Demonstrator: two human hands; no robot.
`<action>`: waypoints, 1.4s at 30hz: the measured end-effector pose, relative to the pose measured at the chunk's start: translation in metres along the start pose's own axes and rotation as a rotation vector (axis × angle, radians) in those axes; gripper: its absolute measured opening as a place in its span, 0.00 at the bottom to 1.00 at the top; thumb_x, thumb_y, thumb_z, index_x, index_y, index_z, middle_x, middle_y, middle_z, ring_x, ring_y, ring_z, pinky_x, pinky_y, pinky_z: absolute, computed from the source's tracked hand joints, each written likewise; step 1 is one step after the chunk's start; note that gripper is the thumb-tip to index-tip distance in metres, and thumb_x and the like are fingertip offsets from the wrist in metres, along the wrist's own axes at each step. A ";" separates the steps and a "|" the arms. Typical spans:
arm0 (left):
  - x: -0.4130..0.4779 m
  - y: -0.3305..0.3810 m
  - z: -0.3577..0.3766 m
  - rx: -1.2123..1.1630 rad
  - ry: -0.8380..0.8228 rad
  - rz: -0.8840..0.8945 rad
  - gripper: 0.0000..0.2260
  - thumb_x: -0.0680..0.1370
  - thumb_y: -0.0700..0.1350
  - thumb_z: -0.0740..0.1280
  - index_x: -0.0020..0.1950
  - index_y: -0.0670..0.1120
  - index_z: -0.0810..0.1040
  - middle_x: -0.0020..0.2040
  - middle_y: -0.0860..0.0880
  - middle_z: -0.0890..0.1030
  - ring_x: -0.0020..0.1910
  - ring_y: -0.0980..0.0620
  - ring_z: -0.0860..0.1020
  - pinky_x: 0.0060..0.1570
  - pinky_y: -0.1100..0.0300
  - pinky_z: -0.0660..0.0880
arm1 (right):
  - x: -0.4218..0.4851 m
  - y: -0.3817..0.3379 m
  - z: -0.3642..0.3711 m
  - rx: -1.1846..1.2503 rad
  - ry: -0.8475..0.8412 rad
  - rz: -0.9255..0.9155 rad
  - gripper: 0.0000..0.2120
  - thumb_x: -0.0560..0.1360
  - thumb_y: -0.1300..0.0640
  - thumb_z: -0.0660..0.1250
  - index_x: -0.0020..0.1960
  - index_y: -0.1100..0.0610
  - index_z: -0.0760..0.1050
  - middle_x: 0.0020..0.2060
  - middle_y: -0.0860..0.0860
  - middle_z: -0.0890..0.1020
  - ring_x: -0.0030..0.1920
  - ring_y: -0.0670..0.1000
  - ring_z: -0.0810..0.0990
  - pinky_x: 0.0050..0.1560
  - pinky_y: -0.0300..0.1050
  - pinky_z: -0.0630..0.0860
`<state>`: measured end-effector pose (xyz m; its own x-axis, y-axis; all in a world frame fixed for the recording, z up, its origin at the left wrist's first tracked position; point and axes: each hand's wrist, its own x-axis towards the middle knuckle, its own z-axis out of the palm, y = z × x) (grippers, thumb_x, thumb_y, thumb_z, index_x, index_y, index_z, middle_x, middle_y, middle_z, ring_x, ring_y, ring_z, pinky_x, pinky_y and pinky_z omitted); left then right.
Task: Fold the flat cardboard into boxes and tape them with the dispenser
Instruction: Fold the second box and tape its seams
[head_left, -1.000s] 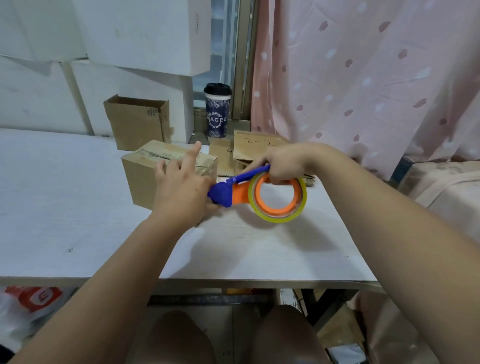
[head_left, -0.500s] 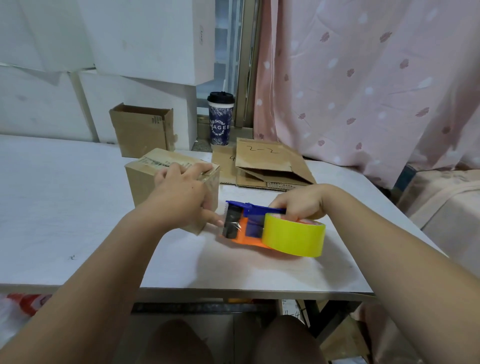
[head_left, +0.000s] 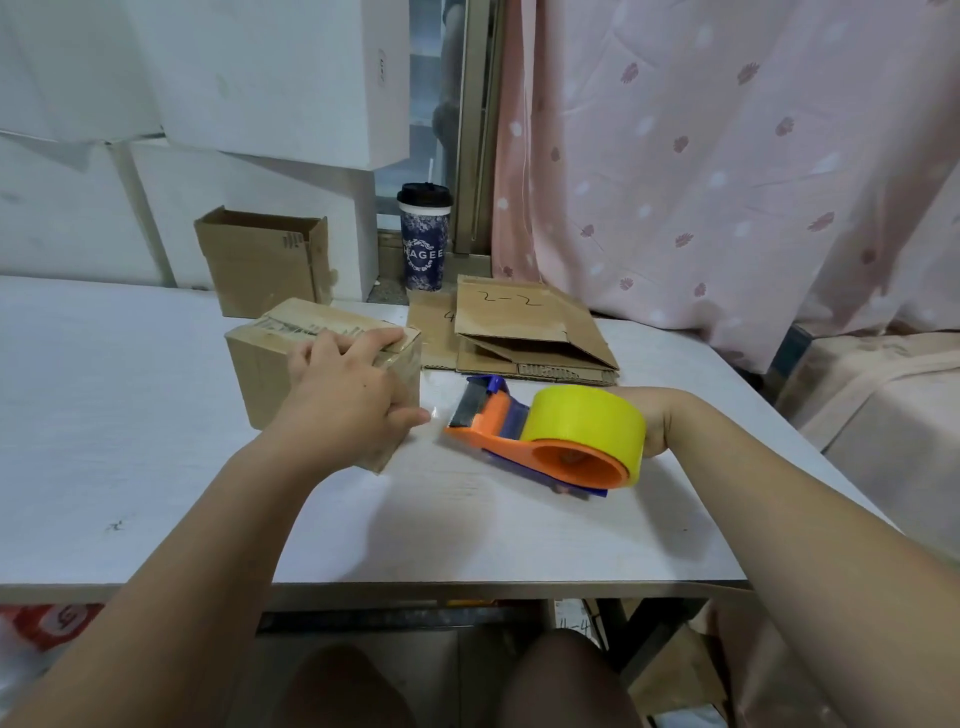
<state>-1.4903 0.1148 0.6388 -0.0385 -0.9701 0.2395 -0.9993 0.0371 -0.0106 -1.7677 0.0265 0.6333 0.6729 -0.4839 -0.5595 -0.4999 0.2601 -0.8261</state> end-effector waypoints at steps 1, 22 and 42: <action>0.000 0.000 0.001 0.001 0.008 -0.004 0.15 0.74 0.67 0.59 0.41 0.61 0.82 0.74 0.60 0.56 0.61 0.47 0.58 0.60 0.50 0.51 | -0.003 -0.001 0.002 -0.020 -0.022 0.006 0.14 0.68 0.67 0.61 0.37 0.57 0.85 0.33 0.51 0.84 0.35 0.46 0.83 0.35 0.36 0.77; 0.006 0.005 0.002 0.126 0.061 -0.072 0.32 0.78 0.61 0.56 0.76 0.57 0.44 0.70 0.56 0.65 0.61 0.46 0.66 0.59 0.50 0.62 | 0.018 0.003 -0.009 -0.184 0.673 -0.075 0.10 0.71 0.68 0.66 0.50 0.58 0.79 0.40 0.55 0.80 0.37 0.52 0.80 0.34 0.41 0.77; -0.018 0.008 -0.004 -0.028 0.108 0.002 0.11 0.79 0.58 0.55 0.55 0.58 0.74 0.70 0.53 0.68 0.58 0.47 0.65 0.63 0.47 0.57 | 0.015 0.015 -0.004 -0.035 0.672 -0.164 0.09 0.73 0.69 0.63 0.46 0.57 0.78 0.31 0.50 0.80 0.29 0.47 0.79 0.28 0.38 0.74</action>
<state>-1.4977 0.1333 0.6381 -0.0390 -0.9386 0.3427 -0.9988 0.0470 0.0153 -1.7673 0.0197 0.6130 0.2628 -0.9304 -0.2555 -0.4454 0.1179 -0.8875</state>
